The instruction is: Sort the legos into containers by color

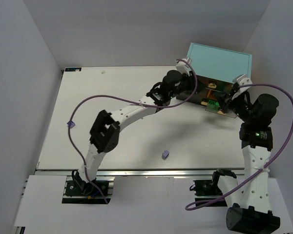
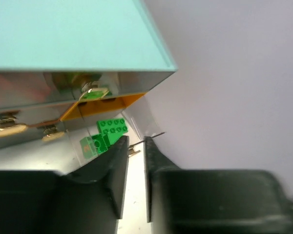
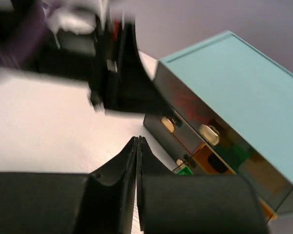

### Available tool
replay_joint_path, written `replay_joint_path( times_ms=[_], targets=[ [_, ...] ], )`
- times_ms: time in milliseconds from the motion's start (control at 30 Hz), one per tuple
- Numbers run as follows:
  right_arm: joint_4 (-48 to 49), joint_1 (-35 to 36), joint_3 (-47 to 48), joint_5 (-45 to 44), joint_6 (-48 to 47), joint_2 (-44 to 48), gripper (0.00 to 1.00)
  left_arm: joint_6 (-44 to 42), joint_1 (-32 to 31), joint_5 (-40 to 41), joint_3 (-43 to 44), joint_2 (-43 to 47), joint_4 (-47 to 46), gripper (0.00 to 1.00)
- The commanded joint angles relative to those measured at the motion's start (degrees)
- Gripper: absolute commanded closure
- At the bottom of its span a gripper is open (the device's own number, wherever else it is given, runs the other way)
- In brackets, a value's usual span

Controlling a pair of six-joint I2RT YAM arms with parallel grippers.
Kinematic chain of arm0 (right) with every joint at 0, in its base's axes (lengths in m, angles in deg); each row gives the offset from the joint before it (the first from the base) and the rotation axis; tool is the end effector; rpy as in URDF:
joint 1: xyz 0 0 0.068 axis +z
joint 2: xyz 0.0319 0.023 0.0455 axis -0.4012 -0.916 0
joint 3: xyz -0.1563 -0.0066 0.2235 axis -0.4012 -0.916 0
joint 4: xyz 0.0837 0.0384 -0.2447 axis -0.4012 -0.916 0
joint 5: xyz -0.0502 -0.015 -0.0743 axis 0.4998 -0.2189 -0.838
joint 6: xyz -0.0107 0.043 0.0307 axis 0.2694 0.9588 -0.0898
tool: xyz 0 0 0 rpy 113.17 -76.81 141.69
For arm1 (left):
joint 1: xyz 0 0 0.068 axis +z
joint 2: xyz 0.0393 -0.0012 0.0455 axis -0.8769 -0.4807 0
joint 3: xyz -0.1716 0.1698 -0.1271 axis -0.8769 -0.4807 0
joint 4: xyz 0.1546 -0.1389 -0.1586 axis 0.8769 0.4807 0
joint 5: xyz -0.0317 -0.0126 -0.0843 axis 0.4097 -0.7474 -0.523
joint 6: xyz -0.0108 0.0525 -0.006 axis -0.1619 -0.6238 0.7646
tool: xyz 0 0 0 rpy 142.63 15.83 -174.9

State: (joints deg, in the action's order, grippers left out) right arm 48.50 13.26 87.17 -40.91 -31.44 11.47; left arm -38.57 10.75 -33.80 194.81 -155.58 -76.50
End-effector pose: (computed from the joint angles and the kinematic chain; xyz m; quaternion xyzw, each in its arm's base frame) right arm 0.1733 -0.0088 0.4023 -0.2429 0.6630 0.1120 0.6992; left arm 0.3391 -0.4190 0.3150 0.1074 0.7339 -0.5124 0.4329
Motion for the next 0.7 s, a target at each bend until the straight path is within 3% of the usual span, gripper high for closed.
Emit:
replay_joint_path(
  times_ms=[0, 33, 100, 133, 267, 300, 367, 400, 500, 667],
  targets=[
    [-8.4, -0.1, 1.4, 13.9, -13.3, -1.2, 1.00, -7.2, 1.0, 5.7, -6.8, 16.4, 0.2, 0.73],
    [-11.7, 0.1, 2.7, 16.8, -21.1, -2.7, 1.00, -8.8, 1.6, 6.7, -12.0, 18.9, 1.0, 0.85],
    [-20.7, 0.4, 3.9, 16.8, -28.1, -5.1, 1.00, -10.0, 2.2, 13.4, -16.9, 25.8, 4.9, 0.96],
    [-22.5, 0.3, 4.5, 12.7, -30.6, -8.1, 1.00, -9.8, 3.1, 14.9, -21.4, 27.9, 6.9, 1.00],
    [-35.8, 0.8, 10.8, 0.8, -45.8, -19.0, 1.00, -6.9, 6.1, 19.9, -32.1, 37.5, 18.7, 1.00],
    [-38.6, 1.0, 12.3, -1.4, -48.1, -21.5, 1.00, -6.1, 6.7, 20.6, -34.5, 39.5, 21.5, 0.96],
    [-42.6, 1.4, 15.5, -7.6, -50.2, -27.3, 1.00, -3.2, 8.7, 21.2, -41.1, 45.0, 24.5, 0.79],
    [-42.8, 1.6, 16.2, -9.4, -50.3, -30.1, 1.00, -2.3, 9.3, 21.6, -43.2, 46.7, 26.6, 0.58],
    [-42.4, 2.7, 17.6, -14.1, -52.2, -32.8, 1.00, 1.4, 11.1, 22.2, -50.9, 53.3, 30.2, 0.36],
    [-42.0, 4.2, 17.7, -20.3, -54.7, -36.7, 1.00, 6.8, 12.9, 24.9, -59.3, 62.6, 33.3, 0.29]
  ],
)
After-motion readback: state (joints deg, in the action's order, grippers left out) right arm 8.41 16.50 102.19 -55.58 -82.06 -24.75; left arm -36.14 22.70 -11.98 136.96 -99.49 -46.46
